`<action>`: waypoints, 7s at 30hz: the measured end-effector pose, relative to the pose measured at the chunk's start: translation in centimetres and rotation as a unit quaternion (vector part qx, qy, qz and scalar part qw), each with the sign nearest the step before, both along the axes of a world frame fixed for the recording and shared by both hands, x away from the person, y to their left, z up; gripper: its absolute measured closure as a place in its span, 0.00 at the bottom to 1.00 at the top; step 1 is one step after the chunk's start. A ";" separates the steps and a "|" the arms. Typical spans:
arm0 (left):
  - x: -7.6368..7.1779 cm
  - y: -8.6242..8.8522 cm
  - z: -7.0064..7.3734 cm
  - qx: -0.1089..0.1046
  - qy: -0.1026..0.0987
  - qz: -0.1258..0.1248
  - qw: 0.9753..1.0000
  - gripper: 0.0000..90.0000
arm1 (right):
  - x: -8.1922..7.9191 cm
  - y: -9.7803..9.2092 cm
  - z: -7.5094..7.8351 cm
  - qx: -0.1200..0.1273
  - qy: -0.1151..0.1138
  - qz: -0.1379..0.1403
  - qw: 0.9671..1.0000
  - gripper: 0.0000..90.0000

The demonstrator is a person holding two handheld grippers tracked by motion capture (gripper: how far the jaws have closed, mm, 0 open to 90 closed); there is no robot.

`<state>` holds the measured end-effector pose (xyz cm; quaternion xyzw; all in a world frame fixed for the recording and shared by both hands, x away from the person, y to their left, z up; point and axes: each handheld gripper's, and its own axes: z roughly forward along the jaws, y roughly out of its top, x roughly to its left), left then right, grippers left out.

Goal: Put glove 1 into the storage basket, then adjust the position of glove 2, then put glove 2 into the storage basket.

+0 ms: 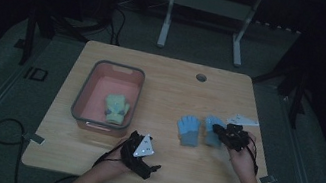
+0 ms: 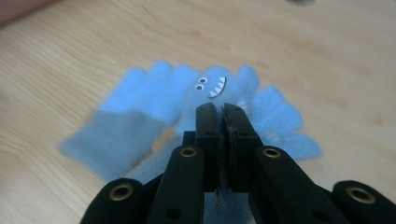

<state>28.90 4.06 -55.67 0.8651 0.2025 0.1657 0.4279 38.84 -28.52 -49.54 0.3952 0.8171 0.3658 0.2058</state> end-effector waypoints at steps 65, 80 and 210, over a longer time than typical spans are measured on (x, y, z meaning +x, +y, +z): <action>0.3 -3.5 2.6 -0.017 -0.006 -0.027 0.999 0.12 | -0.7 2.5 -1.4 0.050 -0.054 0.081 0.994 0.16; 4.0 -6.7 3.6 0.006 -0.060 -0.091 0.994 0.19 | 0.2 0.9 0.0 0.092 -0.022 0.056 0.994 0.37; 7.9 8.3 15.5 0.181 -0.071 -0.057 0.979 0.84 | 5.7 22.7 7.3 0.112 0.029 0.188 0.975 0.89</action>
